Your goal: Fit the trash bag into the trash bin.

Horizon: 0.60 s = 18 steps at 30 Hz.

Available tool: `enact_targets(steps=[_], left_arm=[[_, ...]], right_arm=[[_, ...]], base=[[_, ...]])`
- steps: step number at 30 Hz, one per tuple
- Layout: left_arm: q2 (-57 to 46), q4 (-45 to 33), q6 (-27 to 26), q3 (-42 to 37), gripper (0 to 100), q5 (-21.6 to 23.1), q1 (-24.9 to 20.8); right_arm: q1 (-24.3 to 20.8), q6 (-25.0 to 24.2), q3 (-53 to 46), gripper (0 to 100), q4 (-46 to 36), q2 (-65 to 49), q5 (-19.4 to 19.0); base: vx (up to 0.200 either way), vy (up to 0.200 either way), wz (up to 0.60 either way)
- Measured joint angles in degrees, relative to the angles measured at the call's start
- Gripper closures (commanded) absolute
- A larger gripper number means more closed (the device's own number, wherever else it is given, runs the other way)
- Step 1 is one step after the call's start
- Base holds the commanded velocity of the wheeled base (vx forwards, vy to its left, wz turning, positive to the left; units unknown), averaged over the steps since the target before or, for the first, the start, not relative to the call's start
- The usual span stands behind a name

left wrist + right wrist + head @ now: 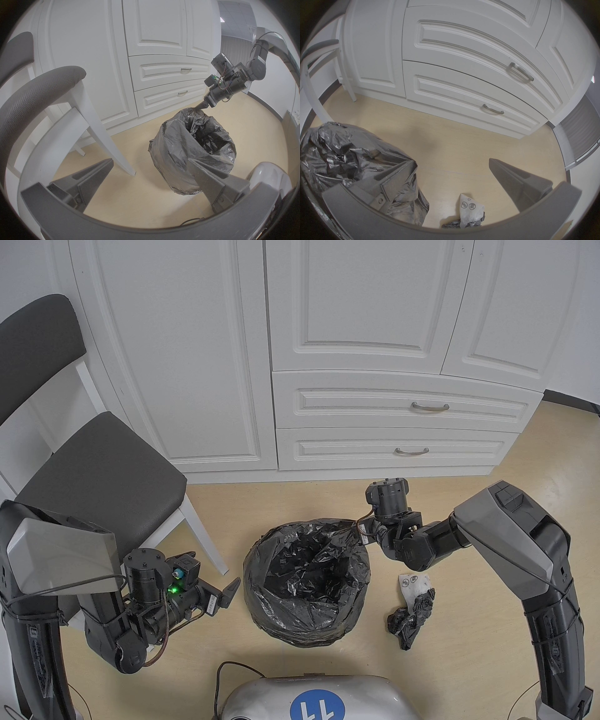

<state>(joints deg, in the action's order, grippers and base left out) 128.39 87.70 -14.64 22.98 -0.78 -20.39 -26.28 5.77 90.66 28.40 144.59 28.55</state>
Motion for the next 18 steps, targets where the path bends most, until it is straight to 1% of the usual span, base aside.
enact_targets(steps=[5, 11, 13, 15, 18], left_arm=[[0.2, 0.0, 0.11, 0.11, 0, 0.13, -0.61], [0.63, 0.02, 0.82, 0.52, 0, 0.21, -1.9], [0.91, 0.02, 2.17, 1.05, 0, 0.21, -2.58], [1.23, 0.05, 4.88, 1.71, 0, 0.21, -3.39], [1.88, 0.07, 8.51, 2.82, 0, -0.63, -4.77]], right_arm=[[-0.52, -0.2, -2.38, 0, -0.35, -3.16, 0.0], [-1.63, -0.68, -9.94, 0, -0.44, -10.83, -0.04], [-2.11, -1.91, -13.26, 0, -0.33, -13.73, -0.12], [-2.32, -3.83, -15.82, 0, -0.16, -15.81, -0.12], [-2.71, -8.17, -18.99, 0, 0.2, -18.24, -0.15]], base=[[0.0, 0.0, 0.0], [0.0, 0.0, 0.0], [0.0, 0.0, 0.0], [0.0, 0.0, 0.0], [0.0, 0.0, 0.0]])
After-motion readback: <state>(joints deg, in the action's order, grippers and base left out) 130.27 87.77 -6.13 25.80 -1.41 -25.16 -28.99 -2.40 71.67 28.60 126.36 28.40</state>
